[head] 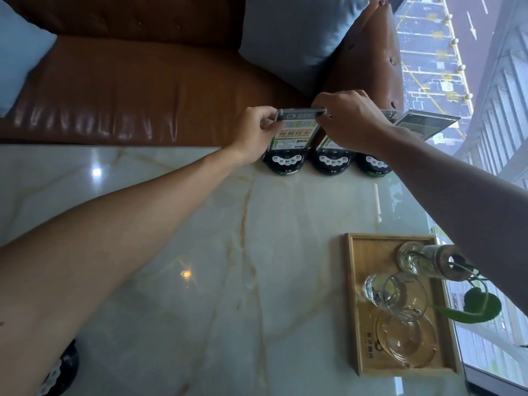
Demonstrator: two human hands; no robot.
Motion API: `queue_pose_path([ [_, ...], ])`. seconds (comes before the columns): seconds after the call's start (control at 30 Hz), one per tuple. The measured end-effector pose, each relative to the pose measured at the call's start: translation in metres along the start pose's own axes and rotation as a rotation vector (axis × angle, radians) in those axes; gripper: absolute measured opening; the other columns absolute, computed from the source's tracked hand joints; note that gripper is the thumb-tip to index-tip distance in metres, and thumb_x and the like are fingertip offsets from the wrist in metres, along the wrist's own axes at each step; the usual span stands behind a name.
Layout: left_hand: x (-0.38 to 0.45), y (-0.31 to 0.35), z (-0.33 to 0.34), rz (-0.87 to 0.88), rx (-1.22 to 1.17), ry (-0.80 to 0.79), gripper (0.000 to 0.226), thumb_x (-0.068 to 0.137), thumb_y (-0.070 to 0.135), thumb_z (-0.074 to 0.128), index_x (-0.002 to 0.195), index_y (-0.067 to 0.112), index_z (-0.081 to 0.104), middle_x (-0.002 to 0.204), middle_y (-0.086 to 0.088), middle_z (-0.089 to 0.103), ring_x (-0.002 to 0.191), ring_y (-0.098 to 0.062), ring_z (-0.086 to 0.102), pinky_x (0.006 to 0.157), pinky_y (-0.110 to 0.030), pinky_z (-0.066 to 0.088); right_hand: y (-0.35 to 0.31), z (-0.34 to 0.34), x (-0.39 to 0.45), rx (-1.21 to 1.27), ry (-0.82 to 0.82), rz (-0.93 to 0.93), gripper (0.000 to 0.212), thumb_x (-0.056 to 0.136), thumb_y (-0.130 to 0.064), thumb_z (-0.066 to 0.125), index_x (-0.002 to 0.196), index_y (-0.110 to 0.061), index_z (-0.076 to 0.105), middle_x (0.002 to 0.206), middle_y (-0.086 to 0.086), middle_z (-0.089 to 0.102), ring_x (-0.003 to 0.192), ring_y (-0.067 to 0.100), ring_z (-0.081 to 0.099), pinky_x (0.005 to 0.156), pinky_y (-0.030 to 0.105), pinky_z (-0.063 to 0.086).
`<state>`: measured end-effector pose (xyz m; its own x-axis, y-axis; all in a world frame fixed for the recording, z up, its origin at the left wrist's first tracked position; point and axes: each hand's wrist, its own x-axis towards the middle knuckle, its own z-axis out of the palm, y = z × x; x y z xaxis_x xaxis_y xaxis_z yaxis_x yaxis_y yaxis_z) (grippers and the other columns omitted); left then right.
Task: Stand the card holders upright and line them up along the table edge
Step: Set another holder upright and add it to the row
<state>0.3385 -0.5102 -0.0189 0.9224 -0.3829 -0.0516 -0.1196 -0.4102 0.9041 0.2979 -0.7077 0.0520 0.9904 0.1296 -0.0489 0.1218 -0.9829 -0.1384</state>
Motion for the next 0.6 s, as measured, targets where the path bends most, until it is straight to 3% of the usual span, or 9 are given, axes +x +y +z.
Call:
queue_pose_path([
  [0.1,0.0,0.001,0.0,0.005,0.027,0.0,0.012,0.094,0.01,0.063,0.097,0.009,0.074,0.085,-0.009,0.073,0.066,0.001,0.059,0.057,-0.015,0.043,-0.002,-0.001,-0.002,0.023,-0.028,0.02,0.028,0.092,-0.014,0.047,0.115,-0.015,0.064,0.105,0.016,0.073,0.096,0.039,0.064,0.085,0.044,0.05],
  [0.2,-0.002,0.003,-0.004,0.02,0.003,-0.031,0.014,0.093,0.008,0.064,0.102,0.004,0.073,0.099,-0.011,0.076,0.087,-0.013,0.068,0.069,-0.016,0.052,-0.004,-0.001,-0.002,0.041,-0.033,0.034,0.031,0.09,-0.014,0.05,0.117,-0.015,0.062,0.109,0.017,0.072,0.099,0.039,0.063,0.087,0.044,0.049],
  [0.27,-0.006,0.005,-0.009,0.009,-0.023,-0.061,0.018,0.093,0.008,0.065,0.11,0.003,0.071,0.11,-0.011,0.074,0.104,-0.019,0.069,0.08,-0.022,0.056,-0.006,0.0,-0.002,0.045,-0.042,0.035,0.034,0.089,-0.018,0.054,0.122,-0.015,0.06,0.114,0.014,0.071,0.103,0.037,0.063,0.093,0.044,0.046],
  [0.37,-0.015,0.007,-0.025,-0.046,0.021,-0.058,0.036,0.092,0.012,0.068,0.126,0.002,0.063,0.127,-0.012,0.067,0.12,-0.02,0.062,0.085,-0.012,0.051,-0.011,-0.002,-0.004,0.042,-0.043,0.049,0.048,0.088,-0.023,0.059,0.135,-0.015,0.053,0.126,0.013,0.064,0.115,0.033,0.059,0.105,0.046,0.038],
  [0.47,-0.034,0.008,-0.059,-0.058,0.079,-0.085,0.04,0.091,0.014,0.069,0.129,0.002,0.061,0.126,-0.014,0.066,0.12,-0.017,0.061,0.083,-0.004,0.049,-0.024,-0.011,-0.006,0.033,0.005,0.045,0.053,0.087,-0.026,0.061,0.138,-0.016,0.051,0.132,0.014,0.059,0.121,0.034,0.055,0.108,0.047,0.035],
  [0.6,-0.077,0.018,-0.123,-0.075,0.159,-0.06,0.033,0.091,0.019,0.07,0.121,0.007,0.067,0.117,-0.015,0.07,0.109,-0.015,0.066,0.095,-0.02,0.051,-0.067,-0.025,-0.011,0.12,0.068,0.018,0.054,0.087,-0.031,0.063,0.138,-0.016,0.052,0.135,0.015,0.057,0.121,0.036,0.054,0.106,0.045,0.038],
])
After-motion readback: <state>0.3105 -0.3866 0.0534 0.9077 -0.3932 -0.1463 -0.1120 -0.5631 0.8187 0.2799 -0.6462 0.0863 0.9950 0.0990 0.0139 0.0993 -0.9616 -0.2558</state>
